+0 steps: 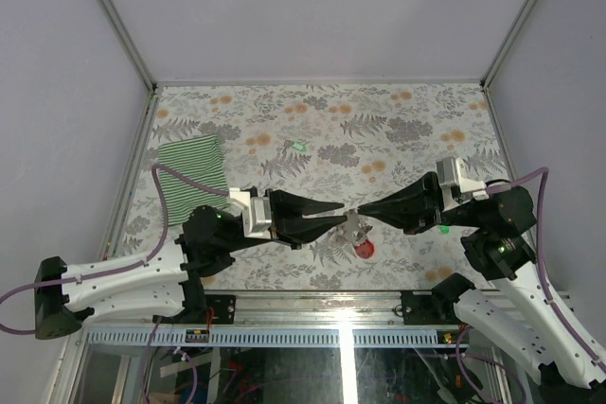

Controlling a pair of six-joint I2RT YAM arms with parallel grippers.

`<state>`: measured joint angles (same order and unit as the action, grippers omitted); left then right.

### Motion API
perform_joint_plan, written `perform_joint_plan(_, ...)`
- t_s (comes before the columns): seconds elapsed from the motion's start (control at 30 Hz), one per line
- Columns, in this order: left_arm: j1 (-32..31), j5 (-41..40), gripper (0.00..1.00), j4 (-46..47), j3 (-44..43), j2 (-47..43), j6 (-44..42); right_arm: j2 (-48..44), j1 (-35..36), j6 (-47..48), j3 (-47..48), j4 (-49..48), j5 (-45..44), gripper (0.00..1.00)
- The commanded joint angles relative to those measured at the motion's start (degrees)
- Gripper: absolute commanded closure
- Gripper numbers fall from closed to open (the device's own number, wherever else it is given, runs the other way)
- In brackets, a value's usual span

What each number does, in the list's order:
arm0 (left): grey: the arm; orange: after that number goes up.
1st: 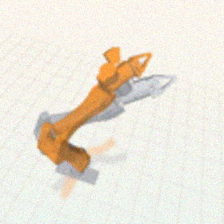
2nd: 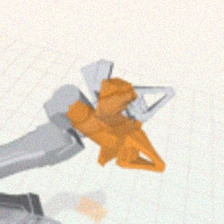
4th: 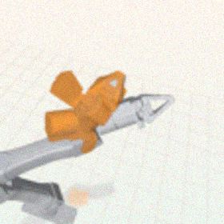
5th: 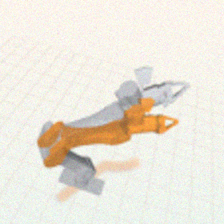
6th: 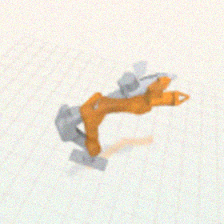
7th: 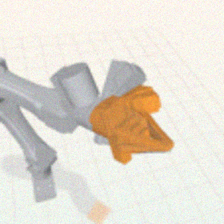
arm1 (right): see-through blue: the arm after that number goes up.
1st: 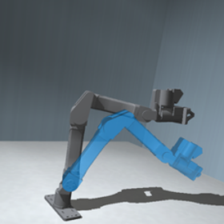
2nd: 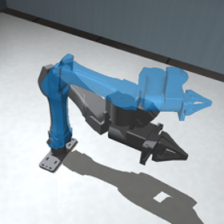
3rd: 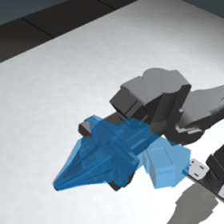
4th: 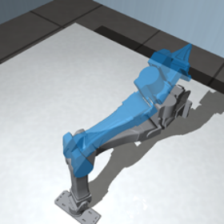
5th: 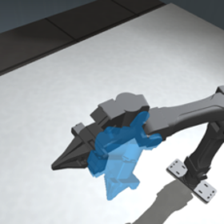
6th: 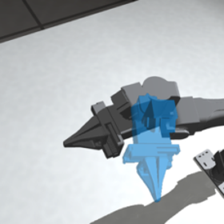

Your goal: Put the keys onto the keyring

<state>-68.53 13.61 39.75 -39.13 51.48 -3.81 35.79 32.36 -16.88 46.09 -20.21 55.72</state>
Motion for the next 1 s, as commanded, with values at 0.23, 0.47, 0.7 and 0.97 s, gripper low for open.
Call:
perform_joint_plan(0.23,-0.26,2.39,0.75,6.53,-0.06,1.81,2.04,0.29,-0.03,-1.01,0.58,-5.25,1.31,1.00)
perform_joint_plan(0.47,-0.28,2.87,0.75,6.98,-0.50,2.35,2.43,0.56,-0.03,-1.31,0.41,-5.55,1.45,1.00)
perform_joint_plan(0.7,-0.29,2.20,0.76,6.47,-1.23,2.95,2.26,1.05,-0.06,-1.63,0.59,-6.07,1.83,1.00)
perform_joint_plan(0.97,-0.28,1.07,0.89,7.53,-1.53,3.86,3.23,1.21,-0.04,-1.83,-0.53,-6.73,2.28,1.00)
